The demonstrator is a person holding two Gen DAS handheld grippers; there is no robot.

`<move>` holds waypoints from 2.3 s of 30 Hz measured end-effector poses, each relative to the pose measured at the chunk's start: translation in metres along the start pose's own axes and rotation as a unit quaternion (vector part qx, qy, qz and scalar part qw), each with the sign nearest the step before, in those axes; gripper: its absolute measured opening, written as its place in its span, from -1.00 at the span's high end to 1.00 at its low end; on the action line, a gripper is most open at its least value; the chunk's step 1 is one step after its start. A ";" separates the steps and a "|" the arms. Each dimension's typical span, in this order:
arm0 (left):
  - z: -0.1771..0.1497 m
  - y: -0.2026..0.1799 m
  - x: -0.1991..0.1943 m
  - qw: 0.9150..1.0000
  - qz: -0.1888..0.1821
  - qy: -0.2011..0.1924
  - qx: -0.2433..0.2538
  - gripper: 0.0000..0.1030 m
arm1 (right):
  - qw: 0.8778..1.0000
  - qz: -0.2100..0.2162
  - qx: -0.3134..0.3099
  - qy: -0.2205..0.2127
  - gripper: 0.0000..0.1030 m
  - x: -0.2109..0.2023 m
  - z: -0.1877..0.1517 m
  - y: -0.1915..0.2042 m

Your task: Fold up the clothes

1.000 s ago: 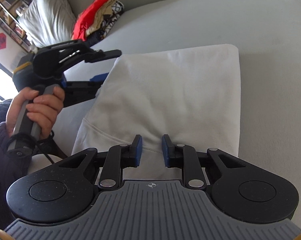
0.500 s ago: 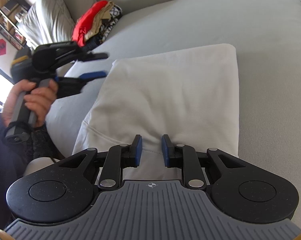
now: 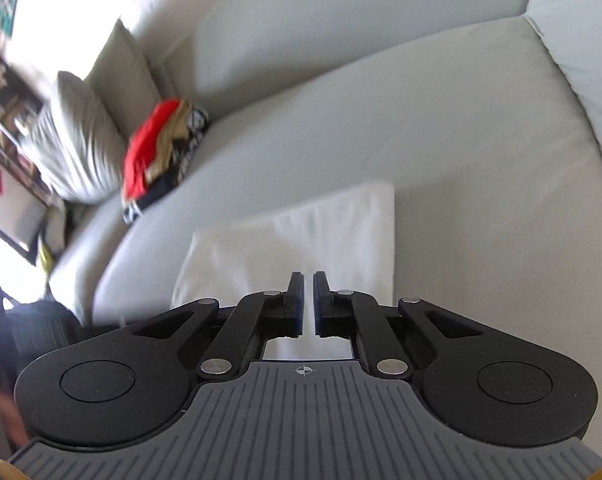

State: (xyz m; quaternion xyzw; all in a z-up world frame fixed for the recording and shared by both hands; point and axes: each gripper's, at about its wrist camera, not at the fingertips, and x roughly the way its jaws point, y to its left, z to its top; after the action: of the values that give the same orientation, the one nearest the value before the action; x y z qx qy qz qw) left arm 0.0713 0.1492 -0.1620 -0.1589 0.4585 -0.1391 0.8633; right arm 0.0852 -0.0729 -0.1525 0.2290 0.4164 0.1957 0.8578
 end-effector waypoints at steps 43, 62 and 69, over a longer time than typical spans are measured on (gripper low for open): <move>-0.060 -0.008 0.004 0.988 0.147 0.021 0.042 0.54 | 0.975 -0.090 -0.193 0.055 0.22 -0.049 -0.079 0.046; -0.086 -0.012 -0.006 0.981 0.170 0.089 0.041 0.48 | 0.954 -0.177 -0.208 0.126 0.21 -0.110 -0.110 0.016; -0.094 -0.026 -0.041 0.987 0.141 0.016 0.069 0.49 | 0.986 -0.093 -0.130 0.052 0.70 -0.127 -0.087 0.013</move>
State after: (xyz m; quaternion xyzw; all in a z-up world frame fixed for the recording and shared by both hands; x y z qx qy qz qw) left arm -0.0318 0.1270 -0.1709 -0.0303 0.4794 -0.0496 0.8757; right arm -0.0598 -0.1092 -0.1136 0.0654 0.4512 0.1797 0.8717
